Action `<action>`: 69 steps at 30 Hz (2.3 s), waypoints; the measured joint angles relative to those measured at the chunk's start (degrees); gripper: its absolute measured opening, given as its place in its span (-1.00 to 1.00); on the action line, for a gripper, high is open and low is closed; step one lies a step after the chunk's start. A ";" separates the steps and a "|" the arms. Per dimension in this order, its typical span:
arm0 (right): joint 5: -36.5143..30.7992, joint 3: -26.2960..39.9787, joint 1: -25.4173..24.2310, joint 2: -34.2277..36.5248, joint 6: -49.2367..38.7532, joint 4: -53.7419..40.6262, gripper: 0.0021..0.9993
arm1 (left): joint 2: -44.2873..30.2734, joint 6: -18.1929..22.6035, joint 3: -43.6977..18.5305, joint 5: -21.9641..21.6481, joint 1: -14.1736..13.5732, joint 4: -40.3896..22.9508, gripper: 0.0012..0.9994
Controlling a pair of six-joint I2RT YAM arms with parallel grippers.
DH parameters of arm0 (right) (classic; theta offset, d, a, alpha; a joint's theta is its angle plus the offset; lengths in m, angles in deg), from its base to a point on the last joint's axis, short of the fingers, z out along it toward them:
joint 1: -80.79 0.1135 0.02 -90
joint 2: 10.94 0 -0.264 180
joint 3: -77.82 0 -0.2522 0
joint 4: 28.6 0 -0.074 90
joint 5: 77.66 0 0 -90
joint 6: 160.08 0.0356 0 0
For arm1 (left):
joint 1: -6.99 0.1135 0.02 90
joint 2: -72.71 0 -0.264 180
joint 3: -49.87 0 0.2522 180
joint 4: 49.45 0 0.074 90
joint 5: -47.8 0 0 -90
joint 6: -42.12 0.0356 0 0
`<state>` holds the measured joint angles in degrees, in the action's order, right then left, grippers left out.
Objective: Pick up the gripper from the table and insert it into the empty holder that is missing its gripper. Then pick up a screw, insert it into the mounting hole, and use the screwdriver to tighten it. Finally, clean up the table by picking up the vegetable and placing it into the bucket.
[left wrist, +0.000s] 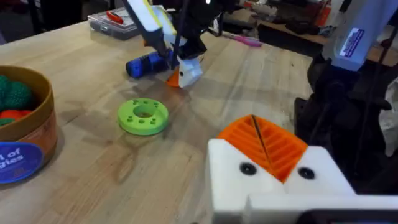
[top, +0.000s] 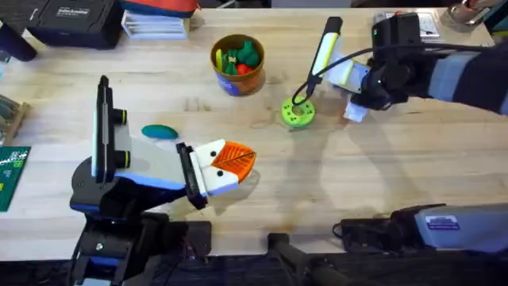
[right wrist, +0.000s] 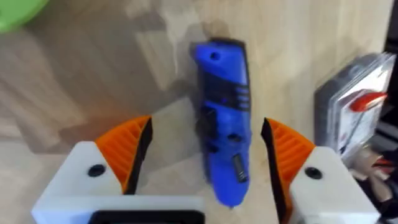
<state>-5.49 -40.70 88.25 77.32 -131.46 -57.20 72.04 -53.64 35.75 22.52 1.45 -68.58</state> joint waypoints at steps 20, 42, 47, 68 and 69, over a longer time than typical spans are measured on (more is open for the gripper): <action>11.86 10.36 9.93 -26.83 33.32 -26.72 0.99 | -0.02 0.20 0.00 -0.01 0.00 -0.02 -0.14; 25.97 10.36 16.90 -33.68 62.53 -27.57 0.99 | -0.14 -4.12 -8.48 -20.89 0.00 -6.91 0.97; 27.14 10.36 16.90 -33.68 63.55 -27.32 0.99 | -5.98 -4.55 -22.40 -37.39 0.00 -21.75 0.97; 27.78 10.36 16.90 -32.41 64.18 -26.83 0.99 | -66.66 -14.77 -56.06 -73.34 2.64 -51.76 0.97; 27.78 10.36 16.90 -32.17 64.18 -27.14 0.99 | -68.14 -18.68 -56.06 -73.32 3.85 -52.15 0.97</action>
<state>22.29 -30.34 105.15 45.15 -67.27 -84.34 3.90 -72.32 -20.31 -50.80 5.30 -120.73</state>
